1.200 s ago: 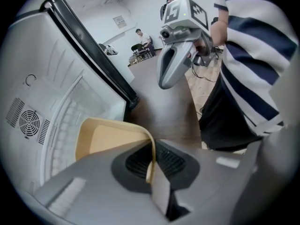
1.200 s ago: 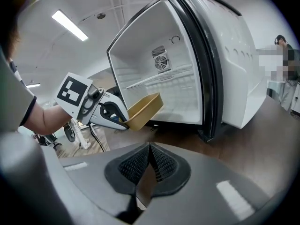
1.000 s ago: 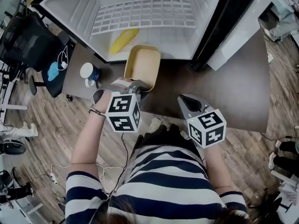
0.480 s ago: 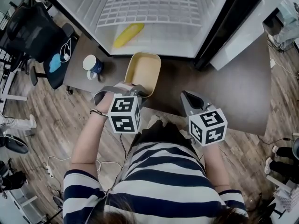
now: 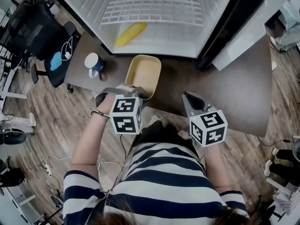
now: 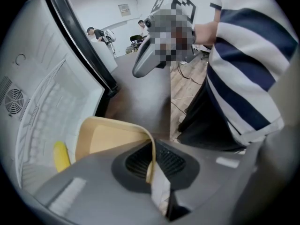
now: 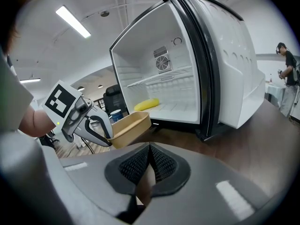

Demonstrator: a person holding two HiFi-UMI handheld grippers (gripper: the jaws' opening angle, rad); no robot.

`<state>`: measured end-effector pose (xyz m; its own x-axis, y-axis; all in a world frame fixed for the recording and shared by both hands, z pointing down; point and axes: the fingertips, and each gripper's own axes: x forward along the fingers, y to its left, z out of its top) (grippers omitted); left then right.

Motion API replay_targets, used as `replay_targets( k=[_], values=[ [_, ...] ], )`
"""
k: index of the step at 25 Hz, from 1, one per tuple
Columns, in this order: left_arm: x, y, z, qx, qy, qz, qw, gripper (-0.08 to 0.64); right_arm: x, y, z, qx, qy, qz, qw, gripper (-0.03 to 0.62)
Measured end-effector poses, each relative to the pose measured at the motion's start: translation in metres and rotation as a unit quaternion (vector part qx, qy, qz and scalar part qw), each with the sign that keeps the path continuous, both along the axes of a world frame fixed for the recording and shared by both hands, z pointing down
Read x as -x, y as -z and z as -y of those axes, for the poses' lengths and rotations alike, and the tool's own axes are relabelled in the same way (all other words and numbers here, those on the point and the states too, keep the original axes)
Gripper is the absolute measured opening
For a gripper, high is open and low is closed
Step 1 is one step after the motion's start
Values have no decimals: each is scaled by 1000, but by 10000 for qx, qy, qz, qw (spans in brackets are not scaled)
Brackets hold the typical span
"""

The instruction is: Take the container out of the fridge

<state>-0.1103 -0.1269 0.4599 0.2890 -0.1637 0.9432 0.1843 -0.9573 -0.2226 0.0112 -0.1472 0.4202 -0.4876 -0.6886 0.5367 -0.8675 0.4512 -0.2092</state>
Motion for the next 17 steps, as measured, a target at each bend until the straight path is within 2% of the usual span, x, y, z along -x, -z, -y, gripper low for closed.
replay_targets(
  k=[17],
  values=[
    [4, -4, -10, 122, 80, 49, 9999, 0, 6, 1, -6, 38, 10, 151, 9999, -8]
  ],
)
